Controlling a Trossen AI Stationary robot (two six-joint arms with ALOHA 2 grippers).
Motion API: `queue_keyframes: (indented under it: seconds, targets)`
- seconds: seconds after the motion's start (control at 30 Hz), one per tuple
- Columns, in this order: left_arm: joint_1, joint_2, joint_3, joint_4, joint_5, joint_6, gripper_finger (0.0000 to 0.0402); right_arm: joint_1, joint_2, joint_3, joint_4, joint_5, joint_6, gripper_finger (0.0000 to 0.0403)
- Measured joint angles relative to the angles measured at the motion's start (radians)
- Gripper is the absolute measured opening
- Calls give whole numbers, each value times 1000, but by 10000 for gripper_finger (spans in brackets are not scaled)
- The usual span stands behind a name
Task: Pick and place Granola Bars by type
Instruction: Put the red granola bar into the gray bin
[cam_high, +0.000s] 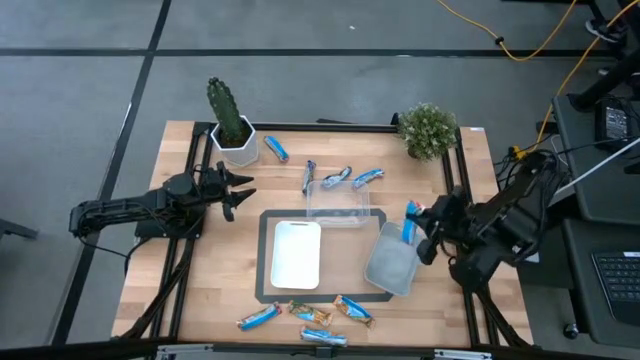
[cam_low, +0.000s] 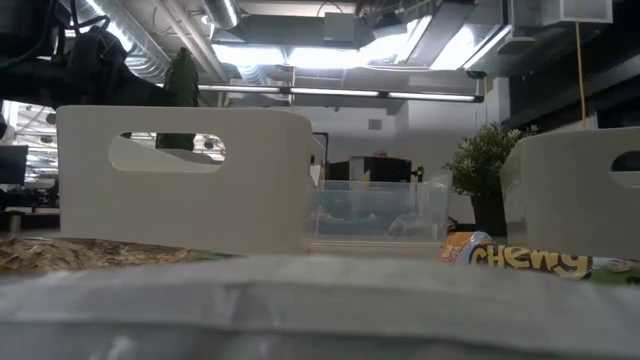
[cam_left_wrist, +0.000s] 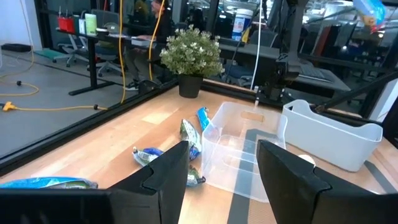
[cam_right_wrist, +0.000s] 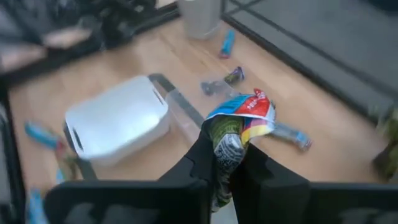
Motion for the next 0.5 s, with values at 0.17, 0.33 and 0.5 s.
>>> queue_keyframes:
  seconds: [0.17,0.33,0.5]
  targets:
    - [0,9,0,1,0,0,182,-40,-90,30,13,-116,-247,36]
    - [0,10,0,1,-7,8,182,-116,-206,30,169,-153,-511,34]
    - [0,10,0,4,-22,7,182,-177,-239,30,237,-242,-614,35]
